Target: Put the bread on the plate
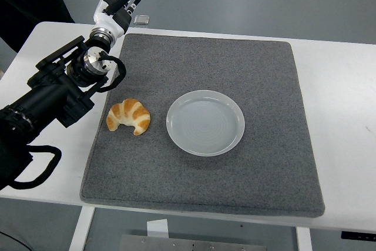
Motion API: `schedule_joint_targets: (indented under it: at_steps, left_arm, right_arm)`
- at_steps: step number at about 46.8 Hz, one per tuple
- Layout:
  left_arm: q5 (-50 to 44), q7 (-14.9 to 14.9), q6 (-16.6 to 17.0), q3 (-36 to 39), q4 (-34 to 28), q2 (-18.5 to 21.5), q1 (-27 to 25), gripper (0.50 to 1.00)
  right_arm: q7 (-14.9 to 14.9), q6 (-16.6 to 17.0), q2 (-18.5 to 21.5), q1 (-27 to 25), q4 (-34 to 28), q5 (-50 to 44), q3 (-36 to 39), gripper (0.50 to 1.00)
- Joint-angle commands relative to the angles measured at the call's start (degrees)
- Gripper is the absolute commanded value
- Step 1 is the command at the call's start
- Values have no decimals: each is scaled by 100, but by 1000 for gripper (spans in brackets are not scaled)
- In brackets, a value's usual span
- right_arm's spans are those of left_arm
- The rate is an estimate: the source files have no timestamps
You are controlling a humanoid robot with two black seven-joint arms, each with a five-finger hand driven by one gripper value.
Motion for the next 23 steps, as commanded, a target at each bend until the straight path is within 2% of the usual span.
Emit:
schedule_joint_targets:
  at_steps: [1,5,15,23]
  left_arm:
    - [9,-17,-8,9,-9,0,9,994]
    - [88,-132,-17,0,0,0,9,994]
    - [158,-123,-26,26,-61,9,0,994]
    - [816,-105,-44,500,-298,79,-35,994]
  right_arm:
    - [1,0,0,0,0,0,0,952]
    - [1,0,0,0,0,0,0,952]
    - [-8,0,0,0,0,0,0,954]
    - [1,0,0,0,0,0,0,952]
